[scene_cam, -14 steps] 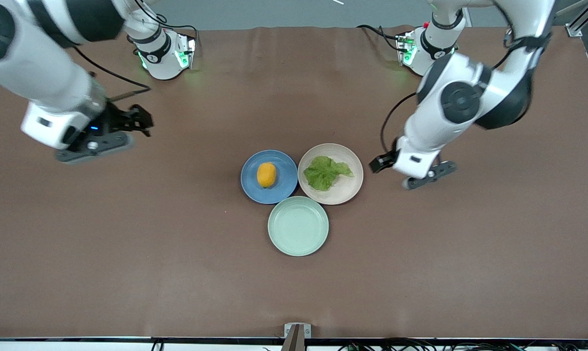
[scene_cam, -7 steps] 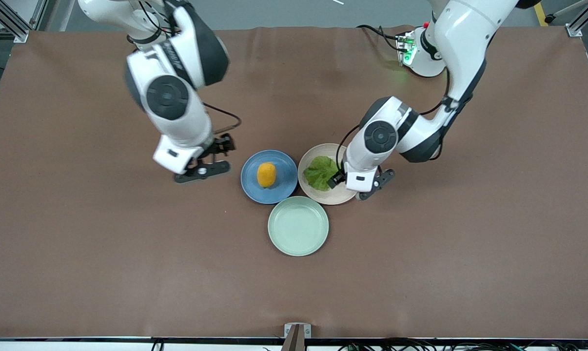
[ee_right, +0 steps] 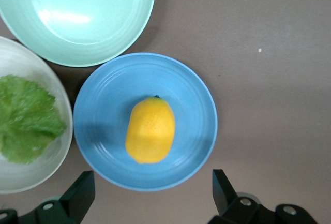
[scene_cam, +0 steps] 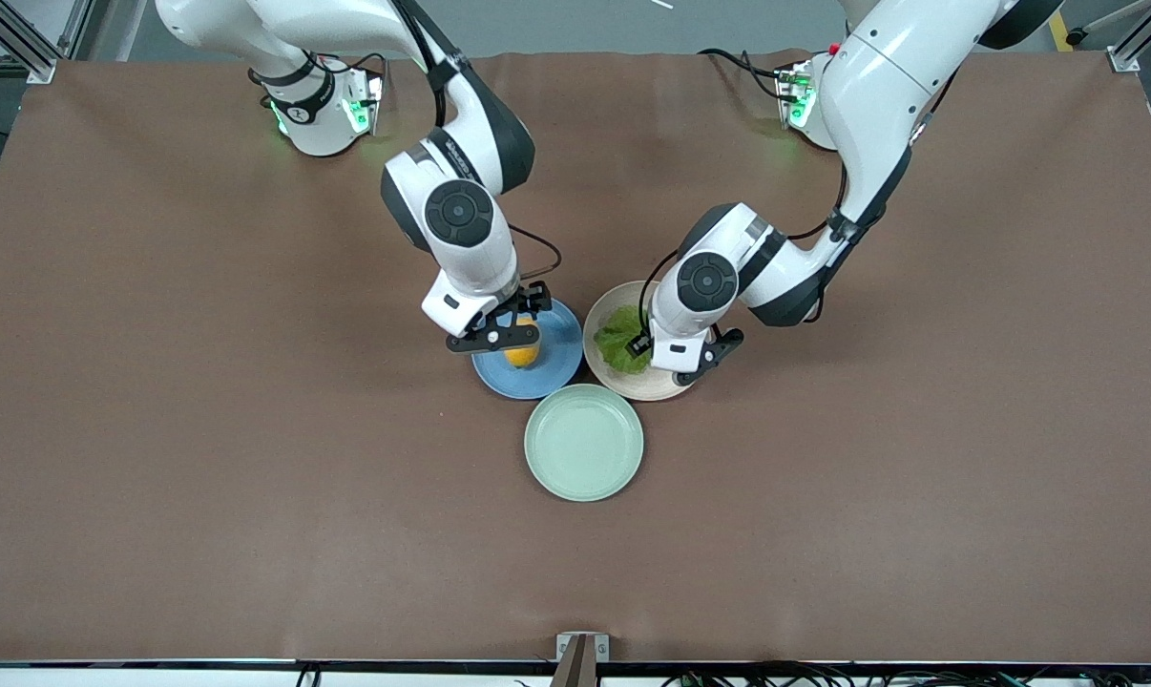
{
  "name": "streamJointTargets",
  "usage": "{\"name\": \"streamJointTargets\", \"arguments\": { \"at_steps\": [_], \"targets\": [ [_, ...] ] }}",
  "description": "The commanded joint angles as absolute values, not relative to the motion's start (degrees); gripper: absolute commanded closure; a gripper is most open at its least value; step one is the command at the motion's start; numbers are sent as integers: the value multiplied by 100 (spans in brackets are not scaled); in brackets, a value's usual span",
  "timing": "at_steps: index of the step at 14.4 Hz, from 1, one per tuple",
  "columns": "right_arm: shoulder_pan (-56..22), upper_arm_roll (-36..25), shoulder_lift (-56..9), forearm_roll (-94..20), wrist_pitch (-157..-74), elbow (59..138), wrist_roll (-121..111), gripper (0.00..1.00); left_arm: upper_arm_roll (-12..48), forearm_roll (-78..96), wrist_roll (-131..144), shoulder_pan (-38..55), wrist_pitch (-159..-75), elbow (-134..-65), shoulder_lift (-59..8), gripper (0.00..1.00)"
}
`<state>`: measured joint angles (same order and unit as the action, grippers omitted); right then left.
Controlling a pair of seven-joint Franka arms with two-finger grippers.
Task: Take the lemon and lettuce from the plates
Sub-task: 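Close the right gripper on the lemon while the left gripper grasps the lettuce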
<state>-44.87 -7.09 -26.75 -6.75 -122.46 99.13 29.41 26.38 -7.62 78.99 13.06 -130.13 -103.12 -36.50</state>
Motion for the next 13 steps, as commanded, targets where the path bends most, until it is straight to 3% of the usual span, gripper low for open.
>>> {"name": "streamJointTargets", "arguments": {
  "at_steps": [1, 5, 11, 12, 13],
  "targets": [
    [-4553, -756, -2864, -791, -12550, 10046, 3120, 0, 2637, -888, 8033, 1336, -13192, -10143, -3805, 18],
    [-4579, -756, -3286, -1414, -12989, 10055, 3111, 0, 2619, -967, 8025, 1371, -13263, -10081, -3955, 20],
    [-4676, -756, -3629, -1511, -13279, 10055, 3120, 0, 2619, -958, 8016, 1371, -13192, -10142, -3955, 57],
    [-4676, -756, -3656, -1555, -13315, 10046, 3111, 2, 2619, -958, 8016, 1362, -13184, -10134, -3955, 65],
    [-4676, -756, -3674, -1556, -13333, 10046, 3111, 11, 2619, -958, 8016, 1362, -13175, -10134, -3938, 74]
  ]
}}
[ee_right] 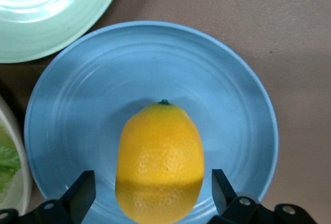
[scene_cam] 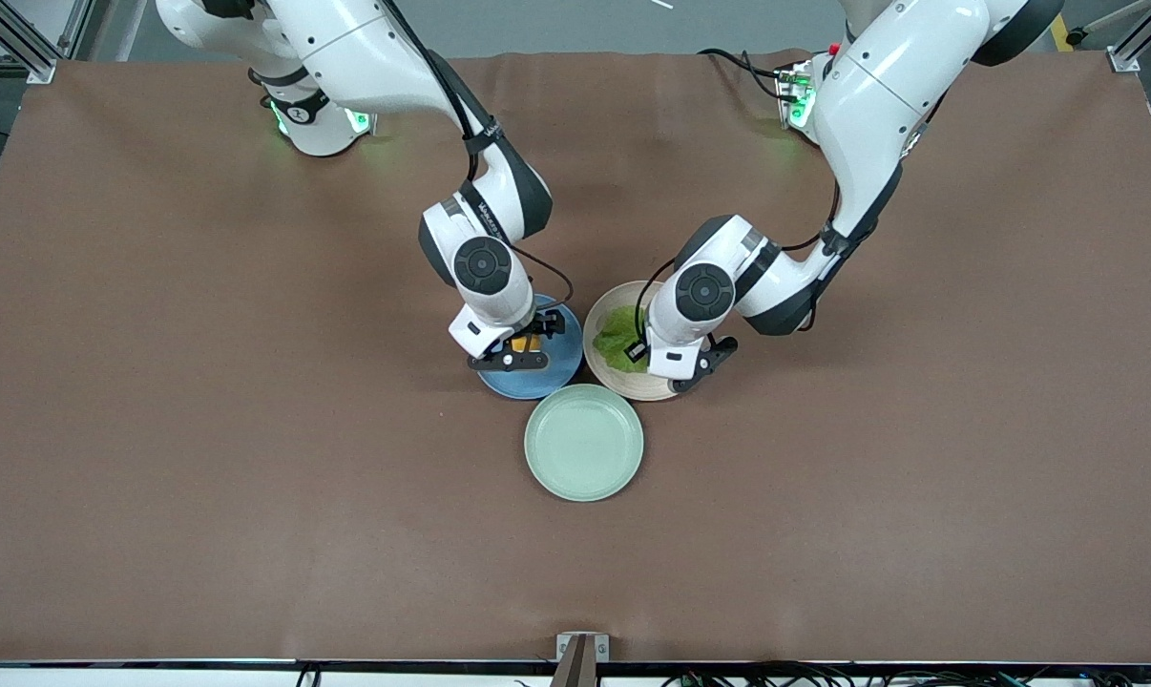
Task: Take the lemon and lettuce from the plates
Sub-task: 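Close the right gripper on the lemon while the left gripper grasps the lettuce, then lift the lemon with the right gripper while the left gripper carries the lettuce away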
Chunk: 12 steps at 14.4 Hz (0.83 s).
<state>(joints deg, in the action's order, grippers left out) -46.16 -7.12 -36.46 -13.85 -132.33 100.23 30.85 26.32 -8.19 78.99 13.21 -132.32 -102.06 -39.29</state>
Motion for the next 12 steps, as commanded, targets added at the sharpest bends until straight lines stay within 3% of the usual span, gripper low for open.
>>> {"name": "streamJointTargets", "arguments": {
  "at_steps": [1, 3, 5, 7, 9, 12],
  "targets": [
    [-4650, -756, -3691, -1556, -13350, 10046, 3111, 20, 2619, -958, 8016, 1362, -13166, -10134, -3920, 83],
    [-4606, -765, -3718, -1556, -13359, 10037, 3103, 42, 2628, -958, 8007, 1354, -13166, -10108, -3894, 95],
    [-4570, -765, -3718, -1556, -13351, 10028, 3103, 61, 2628, -958, 8007, 1354, -13157, -10107, -3824, 99],
    [-4535, -765, -3700, -1556, -13307, 10020, 3094, 69, 2637, -967, 7998, 1336, -12896, -10081, -3701, 99],
    [-4509, -800, -3473, -1556, -13080, 10020, 3050, 70, 2645, -967, 7989, 1310, -12587, -10072, -3394, 100],
    [-4132, -861, -2465, -1433, -11632, 10054, 3006, 70, 2654, -967, 7919, 1257, -12122, -10072, -2884, 100]
  ]
}}
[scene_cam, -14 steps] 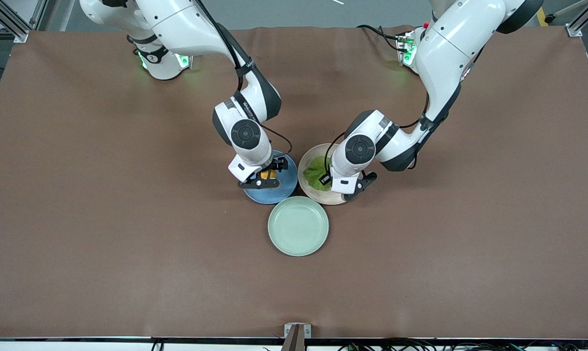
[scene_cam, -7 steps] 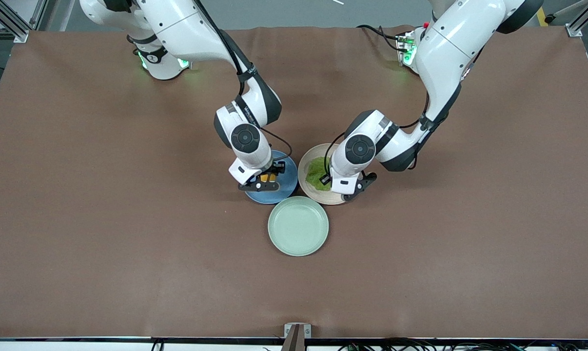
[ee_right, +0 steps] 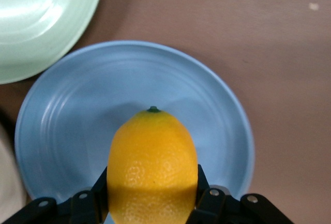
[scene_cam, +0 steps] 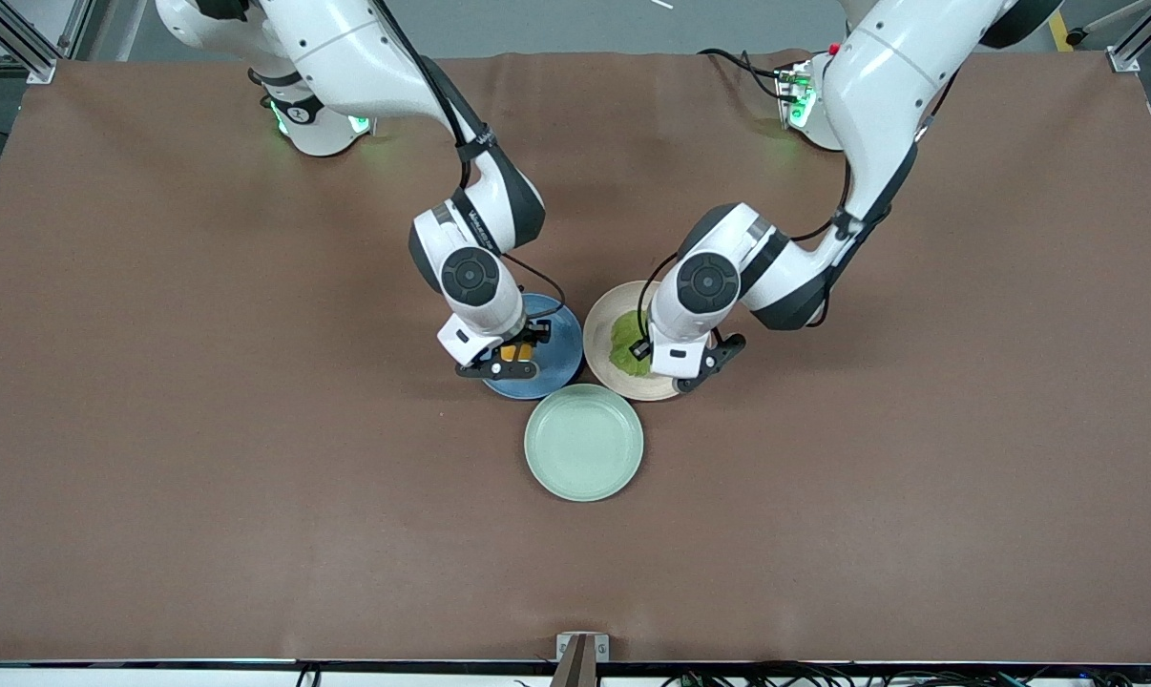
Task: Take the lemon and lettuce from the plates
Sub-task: 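Lift the lemon with the right gripper while the left gripper carries the lettuce away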
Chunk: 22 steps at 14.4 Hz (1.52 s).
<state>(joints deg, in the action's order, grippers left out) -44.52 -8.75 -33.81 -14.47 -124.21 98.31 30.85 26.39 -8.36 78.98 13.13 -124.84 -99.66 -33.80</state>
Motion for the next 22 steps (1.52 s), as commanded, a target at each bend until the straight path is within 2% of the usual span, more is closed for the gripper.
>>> {"name": "streamJointTargets", "arguments": {
  "at_steps": [1, 3, 6, 8, 10, 13, 16, 17, 18, 19, 20, 22],
  "targets": [
    [-3983, -940, -2191, -1276, -11202, 10072, 2936, 70, 2628, -958, 7902, 1170, -11981, -10037, -2744, 100],
    [-3544, -1019, -1664, -767, -10383, 10159, 2577, 70, 2628, -967, 7710, 723, -11752, -10028, -2541, 100],
    [-2667, -1020, -1100, -283, -10318, 10756, 1568, 70, 2628, -967, 7392, -112, -11768, -10028, -2557, 100],
    [-1955, -1020, -1142, -246, -10371, 10863, 699, 70, 2610, -958, 7392, -551, -11865, -9959, -2758, 100],
    [-1252, -1020, -1265, -246, -10781, 10950, -285, 70, 2610, -1063, 7383, -991, -11918, -9940, -3005, 100],
    [-600, -1020, -1782, -246, -11660, 11187, -1114, 68, 2610, -1467, 7418, -1273, -11936, -9975, -3383, 99],
    [-326, -1019, -2170, -255, -12942, 11671, -1520, 68, 2602, -1511, 7400, -1503, -11936, -9976, -3620, 97],
    [-290, -1020, -2301, -255, -13207, 11715, -1521, 68, 2567, -1616, 7400, -1564, -11936, -9976, -3673, 88],
    [-229, -1011, -2433, -255, -13358, 11725, -1529, 68, 2558, -1661, 7418, -1608, -11927, -9984, -3726, 61],
    [-194, -1011, -2574, -264, -13499, 11733, -1529, 68, 2566, -1670, 7522, -1591, -11901, -9976, -3753, 16],
    [-193, -1002, -2671, -281, -13665, 11742, -1521, 68, 2566, -1653, 7602, -1478, -11857, -9949, -3709, 0],
    [-193, -1002, -2794, -334, -13833, 11742, -1521, 65, 2593, -1687, 7664, -1476, -11673, -9897, -3351, 0]
  ]
}}
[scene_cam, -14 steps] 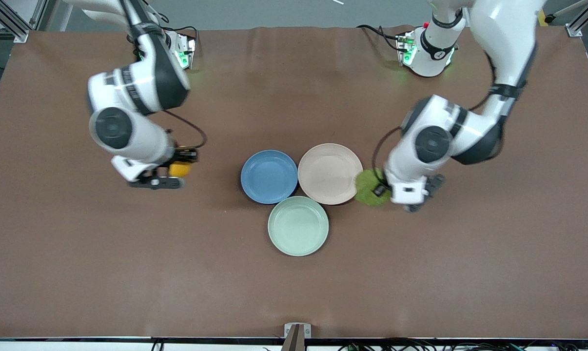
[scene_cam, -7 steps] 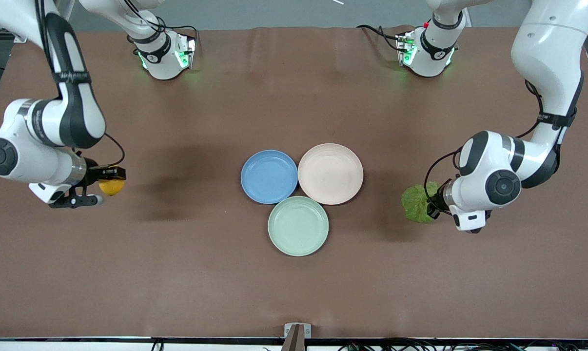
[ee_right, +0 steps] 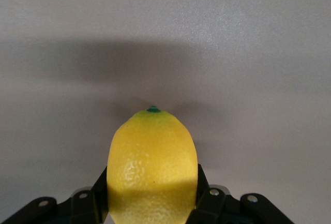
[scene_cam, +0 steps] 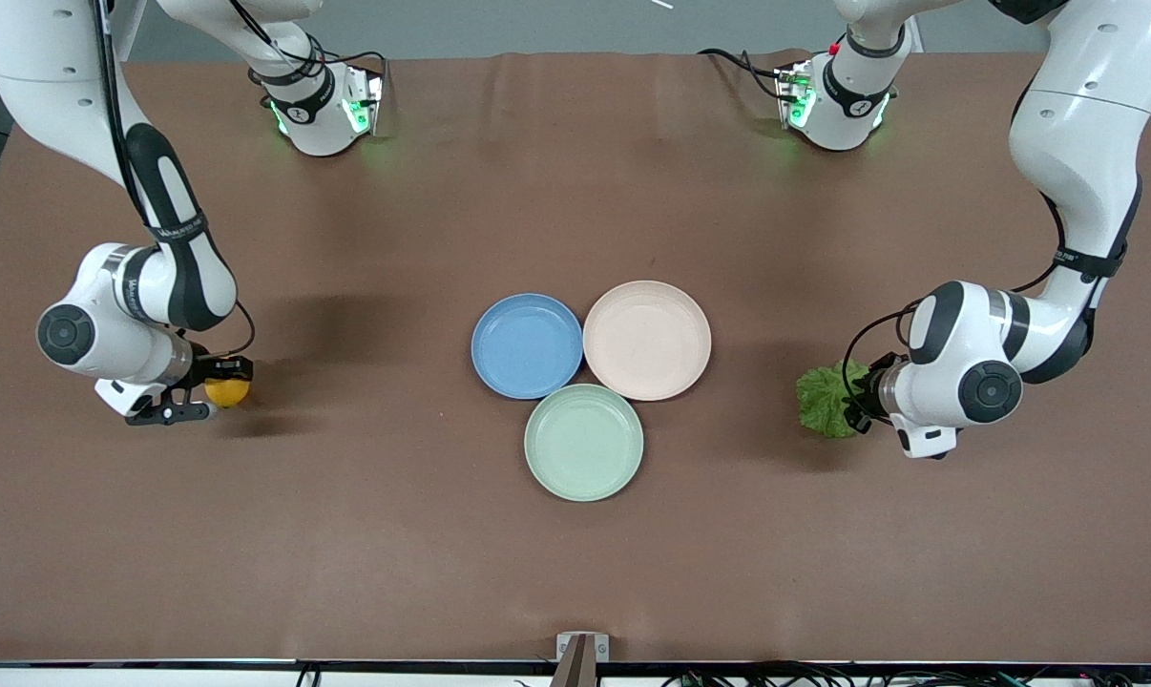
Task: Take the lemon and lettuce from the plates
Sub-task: 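Open the left gripper to drop the lettuce beside the plates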
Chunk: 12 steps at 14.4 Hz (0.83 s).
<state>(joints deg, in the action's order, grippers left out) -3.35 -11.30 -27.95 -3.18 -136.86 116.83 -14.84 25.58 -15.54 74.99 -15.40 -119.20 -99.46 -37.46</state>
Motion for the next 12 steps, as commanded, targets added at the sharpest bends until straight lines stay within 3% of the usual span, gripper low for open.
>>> {"name": "streamJointTargets", "arguments": {
  "at_steps": [1, 4, 5, 6, 7, 9, 12],
  "targets": [
    [-193, -1002, -2838, -343, -13877, 11742, -1521, 64, 2645, -1627, 7525, -1520, -11393, -9827, -2992, 0],
    [-193, -1002, -2909, -360, -13904, 11716, -1521, 63, 2891, -1284, 6613, -1521, -10339, -8969, -2444, 0],
    [-193, -993, -2909, -360, -13887, 11716, -1512, 48, 2909, -1205, 6192, -1529, -9962, -8573, -2391, 0],
    [-202, -1002, -2892, -360, -13843, 11707, -1494, 16, 2909, -1169, 5718, -1521, -9654, -8256, -2347, 0],
    [-211, -1002, -2805, -360, -13782, 11698, -1451, 2, 2900, -1152, 5217, -1529, -9442, -8070, -2260, 0],
    [-211, -993, -2332, -360, -13109, 11567, -1407, 1, 2900, -819, 4293, -1739, -9273, -8059, -1892, 0],
    [-237, -1002, -1672, -352, -11387, 10848, -1108, 2, 2892, -747, 3272, -1802, -9053, -8077, -1408, 0]
  ]
}}
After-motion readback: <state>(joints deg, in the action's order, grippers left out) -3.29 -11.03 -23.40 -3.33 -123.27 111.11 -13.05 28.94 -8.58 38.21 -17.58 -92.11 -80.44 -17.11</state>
